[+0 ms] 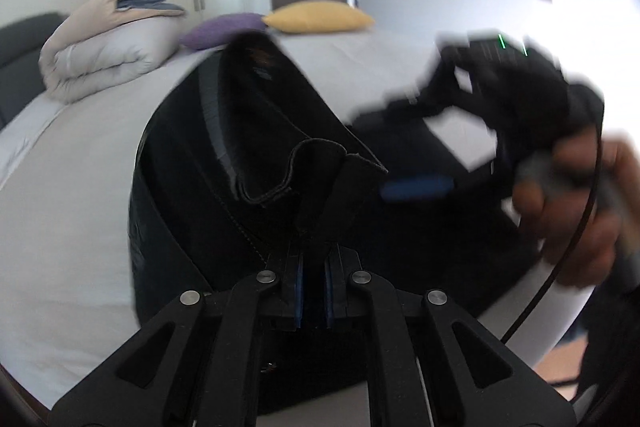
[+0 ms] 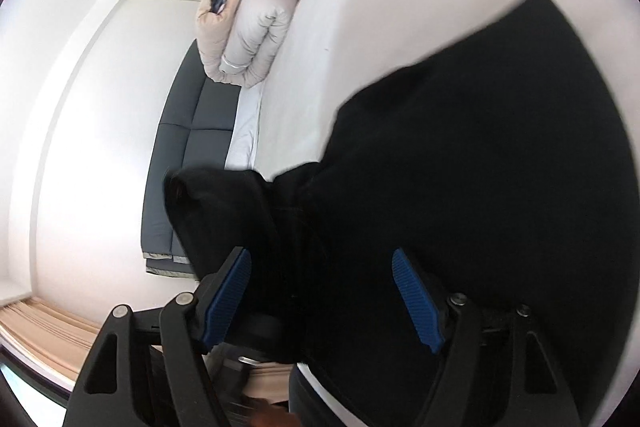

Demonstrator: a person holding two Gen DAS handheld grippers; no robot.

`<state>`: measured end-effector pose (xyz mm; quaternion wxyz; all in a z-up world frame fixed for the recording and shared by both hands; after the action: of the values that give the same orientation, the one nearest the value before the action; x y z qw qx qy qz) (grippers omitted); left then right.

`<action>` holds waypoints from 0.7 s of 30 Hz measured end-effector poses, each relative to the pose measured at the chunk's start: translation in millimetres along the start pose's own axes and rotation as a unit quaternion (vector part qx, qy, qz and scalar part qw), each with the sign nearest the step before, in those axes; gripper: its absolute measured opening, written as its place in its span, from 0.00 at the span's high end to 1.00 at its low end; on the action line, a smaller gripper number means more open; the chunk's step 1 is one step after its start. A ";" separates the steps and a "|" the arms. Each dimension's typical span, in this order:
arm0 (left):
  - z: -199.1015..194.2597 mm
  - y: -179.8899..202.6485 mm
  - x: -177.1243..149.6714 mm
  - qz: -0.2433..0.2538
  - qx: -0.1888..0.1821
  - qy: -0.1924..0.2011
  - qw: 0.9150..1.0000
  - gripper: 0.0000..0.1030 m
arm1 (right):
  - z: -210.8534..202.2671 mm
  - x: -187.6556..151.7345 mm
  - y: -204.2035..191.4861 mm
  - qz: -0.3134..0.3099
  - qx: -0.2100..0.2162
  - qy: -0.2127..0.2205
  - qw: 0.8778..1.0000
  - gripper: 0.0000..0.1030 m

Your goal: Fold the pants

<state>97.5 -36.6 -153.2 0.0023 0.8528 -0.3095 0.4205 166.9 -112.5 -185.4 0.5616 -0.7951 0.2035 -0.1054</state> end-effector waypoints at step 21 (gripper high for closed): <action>27.3 103.6 -14.5 0.268 0.100 0.017 0.958 0.94 | 7.9 -2.0 -1.7 -0.050 -0.128 -0.022 0.990 0.60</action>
<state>55.6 -119.9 -207.9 -0.1904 0.7272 -0.4827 0.4493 168.5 -104.4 -186.4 0.4534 -0.8719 0.1625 -0.0889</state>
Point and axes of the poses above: each gripper's, at about its wrist camera, not at the fingertips, and z roughly the way its jaws point, y to its right, x to its top, the point moved 7 cm from there along z, roughly the way its jaws point, and after that the axes turned 13 degrees about z, right-handed, at the moved point
